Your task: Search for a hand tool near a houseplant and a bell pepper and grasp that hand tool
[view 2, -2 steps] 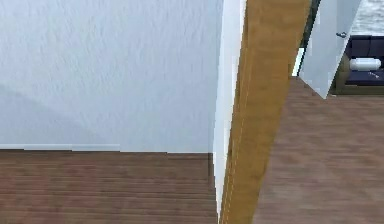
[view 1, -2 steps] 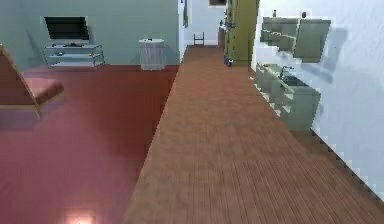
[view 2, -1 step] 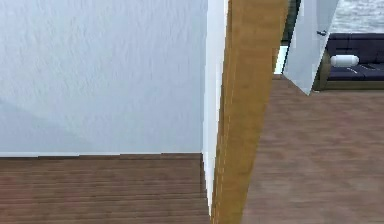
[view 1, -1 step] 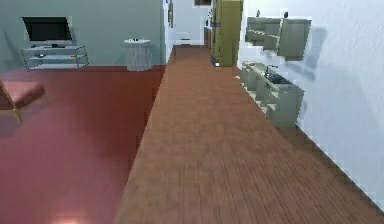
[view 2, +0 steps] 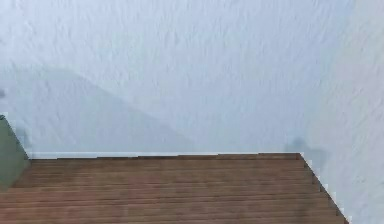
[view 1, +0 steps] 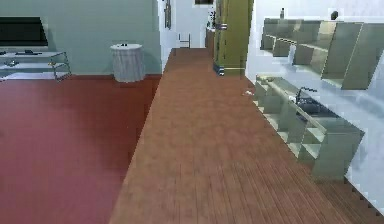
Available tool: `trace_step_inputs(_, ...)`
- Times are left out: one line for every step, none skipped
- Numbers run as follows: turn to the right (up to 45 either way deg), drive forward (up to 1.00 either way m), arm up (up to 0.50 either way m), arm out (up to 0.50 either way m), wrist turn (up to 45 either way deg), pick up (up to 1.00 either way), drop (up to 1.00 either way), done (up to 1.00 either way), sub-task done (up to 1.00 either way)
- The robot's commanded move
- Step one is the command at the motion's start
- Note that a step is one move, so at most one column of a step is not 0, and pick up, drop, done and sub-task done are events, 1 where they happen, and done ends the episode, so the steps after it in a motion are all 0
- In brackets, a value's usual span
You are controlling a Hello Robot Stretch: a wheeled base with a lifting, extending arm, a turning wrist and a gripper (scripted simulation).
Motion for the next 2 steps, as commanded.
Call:
trace_step_inputs(0.0, 1.00, 0.00, 0.00, 0.0, 0.00, 0.00, 0.00, 0.00)
trace_step_inputs(0.0, 1.00, 0.00, 0.00, 0.0, 0.00, 0.00, 0.00, 0.00)
